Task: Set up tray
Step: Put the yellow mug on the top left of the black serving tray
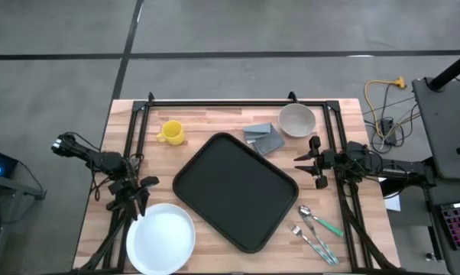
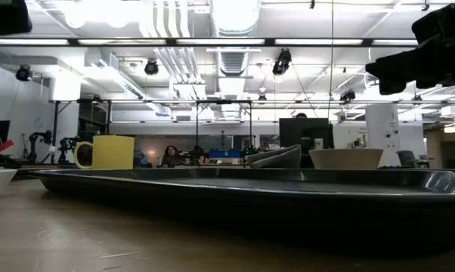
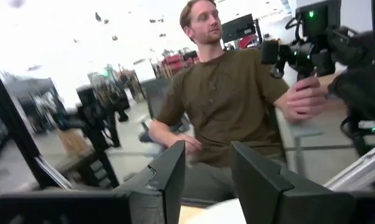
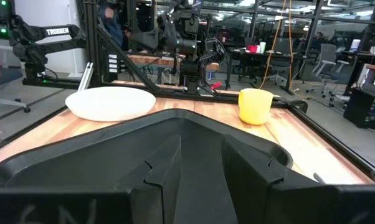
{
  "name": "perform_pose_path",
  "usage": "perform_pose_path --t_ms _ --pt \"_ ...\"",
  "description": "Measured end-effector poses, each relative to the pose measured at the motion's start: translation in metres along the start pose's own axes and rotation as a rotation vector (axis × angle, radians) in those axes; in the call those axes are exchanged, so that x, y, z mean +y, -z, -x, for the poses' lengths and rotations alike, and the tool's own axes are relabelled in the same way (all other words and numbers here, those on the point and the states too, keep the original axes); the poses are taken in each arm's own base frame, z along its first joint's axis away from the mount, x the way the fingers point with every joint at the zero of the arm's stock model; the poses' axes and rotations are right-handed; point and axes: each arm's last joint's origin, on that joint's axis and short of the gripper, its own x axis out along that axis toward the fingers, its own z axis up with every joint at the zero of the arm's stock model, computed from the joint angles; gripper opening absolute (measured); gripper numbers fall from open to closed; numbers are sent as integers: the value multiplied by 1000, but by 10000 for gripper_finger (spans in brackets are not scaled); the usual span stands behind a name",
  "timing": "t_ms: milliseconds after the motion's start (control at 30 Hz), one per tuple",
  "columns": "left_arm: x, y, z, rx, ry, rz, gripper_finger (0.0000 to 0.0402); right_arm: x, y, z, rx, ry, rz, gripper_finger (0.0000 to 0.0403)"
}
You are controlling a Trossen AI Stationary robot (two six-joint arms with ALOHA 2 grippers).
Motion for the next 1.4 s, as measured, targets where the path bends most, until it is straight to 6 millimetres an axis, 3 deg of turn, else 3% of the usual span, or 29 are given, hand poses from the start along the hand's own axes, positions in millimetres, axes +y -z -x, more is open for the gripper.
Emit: perform_pose_path --t_ms 233,633,967,1400 --pt "1 -6 0 -46 -19 -278 112 0 0 0 0 0 0 107" --pt "15 -16 3 38 -403 -205 112 0 0 0 0 0 0 107" --pt "21 -18 6 97 -579 -212 112 0 0 0 0 0 0 107" --pt "23 -17 8 181 -588 -232 112 0 0 0 0 0 0 107"
